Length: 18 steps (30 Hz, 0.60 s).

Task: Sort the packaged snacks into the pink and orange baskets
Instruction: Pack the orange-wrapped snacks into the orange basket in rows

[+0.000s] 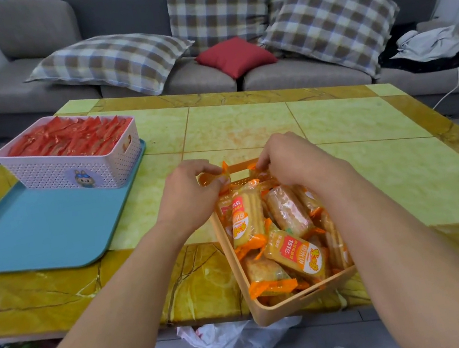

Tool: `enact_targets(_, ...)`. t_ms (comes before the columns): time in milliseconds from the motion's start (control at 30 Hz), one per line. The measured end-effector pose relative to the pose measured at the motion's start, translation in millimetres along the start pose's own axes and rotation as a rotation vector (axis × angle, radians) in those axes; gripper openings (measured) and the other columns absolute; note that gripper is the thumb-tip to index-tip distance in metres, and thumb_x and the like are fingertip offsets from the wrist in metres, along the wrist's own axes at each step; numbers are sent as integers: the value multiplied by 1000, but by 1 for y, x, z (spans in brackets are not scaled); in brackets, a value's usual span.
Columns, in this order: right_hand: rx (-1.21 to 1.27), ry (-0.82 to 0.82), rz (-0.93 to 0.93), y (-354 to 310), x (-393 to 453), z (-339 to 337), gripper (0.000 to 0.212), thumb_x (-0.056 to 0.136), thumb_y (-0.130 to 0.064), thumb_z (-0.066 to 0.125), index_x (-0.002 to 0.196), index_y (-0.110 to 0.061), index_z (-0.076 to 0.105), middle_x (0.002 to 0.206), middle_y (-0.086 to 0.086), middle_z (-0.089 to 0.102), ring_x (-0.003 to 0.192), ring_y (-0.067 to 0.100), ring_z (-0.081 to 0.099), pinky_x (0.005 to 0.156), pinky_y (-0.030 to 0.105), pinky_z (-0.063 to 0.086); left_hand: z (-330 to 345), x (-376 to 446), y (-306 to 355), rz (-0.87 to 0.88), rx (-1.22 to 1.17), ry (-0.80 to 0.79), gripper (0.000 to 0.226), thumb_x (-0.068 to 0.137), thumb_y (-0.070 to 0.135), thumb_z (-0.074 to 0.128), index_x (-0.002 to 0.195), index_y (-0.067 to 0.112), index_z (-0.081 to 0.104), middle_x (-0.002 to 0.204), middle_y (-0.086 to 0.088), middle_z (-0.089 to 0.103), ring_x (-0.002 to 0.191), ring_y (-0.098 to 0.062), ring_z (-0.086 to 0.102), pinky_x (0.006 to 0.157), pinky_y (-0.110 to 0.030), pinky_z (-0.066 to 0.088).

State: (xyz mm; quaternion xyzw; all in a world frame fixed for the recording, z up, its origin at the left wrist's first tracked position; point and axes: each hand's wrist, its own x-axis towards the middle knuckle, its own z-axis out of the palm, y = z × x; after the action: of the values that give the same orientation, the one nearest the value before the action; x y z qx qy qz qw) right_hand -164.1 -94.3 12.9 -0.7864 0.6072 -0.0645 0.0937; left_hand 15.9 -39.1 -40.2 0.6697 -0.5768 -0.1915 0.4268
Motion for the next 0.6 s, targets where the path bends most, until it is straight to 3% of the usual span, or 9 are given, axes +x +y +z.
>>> enact_targets(100,-4,-17,-16,-1,-2,-11,33,97,-10,58,118,-28,75,130,5,64,110,24,64,96,36,54,0,-1,-1,-6,14,-21,21,86,33,78,106,29,75,120,10,65,112,-9,56,84,-25,40)
enact_targets(233,34,-13,-139,-17,-10,-17,26,100,-17,55,114,-21,76,115,2,74,101,25,68,81,33,55,-2,-2,-1,-22,-15,-60,21,86,32,77,106,31,72,109,9,66,103,-11,58,76,-29,47)
enact_targets(367,-43,-261,-128,-29,-6,2,39,101,-14,46,135,-19,64,138,3,62,120,24,60,97,33,50,0,-3,2,-28,-11,-62,14,94,24,68,107,28,71,105,7,67,97,-12,58,64,-13,39)
enact_targets(433,-124,-354,-120,-28,-3,10,38,101,-17,42,132,-16,64,134,6,63,118,26,60,101,39,49,0,-6,6,-47,-49,-72,15,100,26,59,109,26,71,104,7,67,95,-14,61,62,-14,38)
enact_targets(533,-204,-441,-144,-29,-4,15,38,100,-19,43,132,-17,63,129,7,65,114,28,61,99,41,51,-8,-10,12,-100,-180,-183,34,97,53,55,113,28,69,114,13,66,109,-11,60,77,-20,43)
enact_targets(600,-222,-459,-164,-30,-5,17,36,99,-20,45,130,-17,64,126,6,66,110,29,62,95,41,52,-15,-12,11,-118,-172,-356,71,77,71,64,136,32,59,142,18,47,131,-7,46,96,-22,36)
